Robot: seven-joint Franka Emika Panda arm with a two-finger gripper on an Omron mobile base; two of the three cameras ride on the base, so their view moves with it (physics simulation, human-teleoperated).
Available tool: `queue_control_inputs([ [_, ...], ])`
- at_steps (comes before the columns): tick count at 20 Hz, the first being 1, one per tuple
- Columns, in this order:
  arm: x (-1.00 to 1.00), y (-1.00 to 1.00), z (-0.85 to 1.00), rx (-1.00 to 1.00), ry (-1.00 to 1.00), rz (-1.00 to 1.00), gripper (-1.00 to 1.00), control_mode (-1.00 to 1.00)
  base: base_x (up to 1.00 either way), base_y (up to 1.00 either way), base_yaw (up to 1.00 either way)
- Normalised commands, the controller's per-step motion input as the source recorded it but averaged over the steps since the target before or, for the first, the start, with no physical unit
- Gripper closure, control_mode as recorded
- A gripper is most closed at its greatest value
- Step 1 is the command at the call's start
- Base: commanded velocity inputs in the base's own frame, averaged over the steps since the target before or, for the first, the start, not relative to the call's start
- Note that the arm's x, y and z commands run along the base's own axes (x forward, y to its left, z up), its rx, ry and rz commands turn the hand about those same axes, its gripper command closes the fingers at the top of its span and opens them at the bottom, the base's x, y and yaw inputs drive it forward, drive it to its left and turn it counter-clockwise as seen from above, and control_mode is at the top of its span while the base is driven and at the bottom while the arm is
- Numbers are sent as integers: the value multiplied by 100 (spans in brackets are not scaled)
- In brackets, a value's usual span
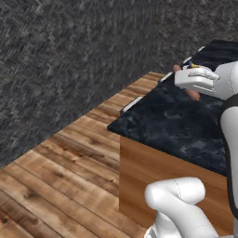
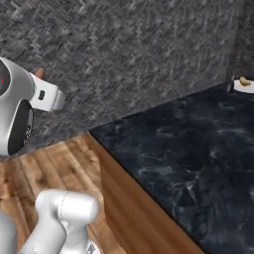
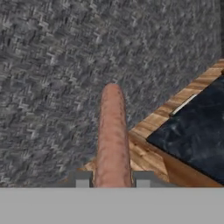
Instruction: Move the hot dog bun to the plate on the dining table and place the condiment next to that plate. Then navigate to the fridge and take the sausage and place it on the plate as well.
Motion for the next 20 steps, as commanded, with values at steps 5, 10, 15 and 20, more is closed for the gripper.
queue_control_inputs([
  [5,0,0,0,0,0,0,100,100,100,82,-29],
  [10,0,0,0,0,0,0,100,100,100,82,-30],
  [15,0,0,0,0,0,0,100,100,100,80,-32],
  [20,0,0,0,0,0,0,100,100,100,78,-35],
])
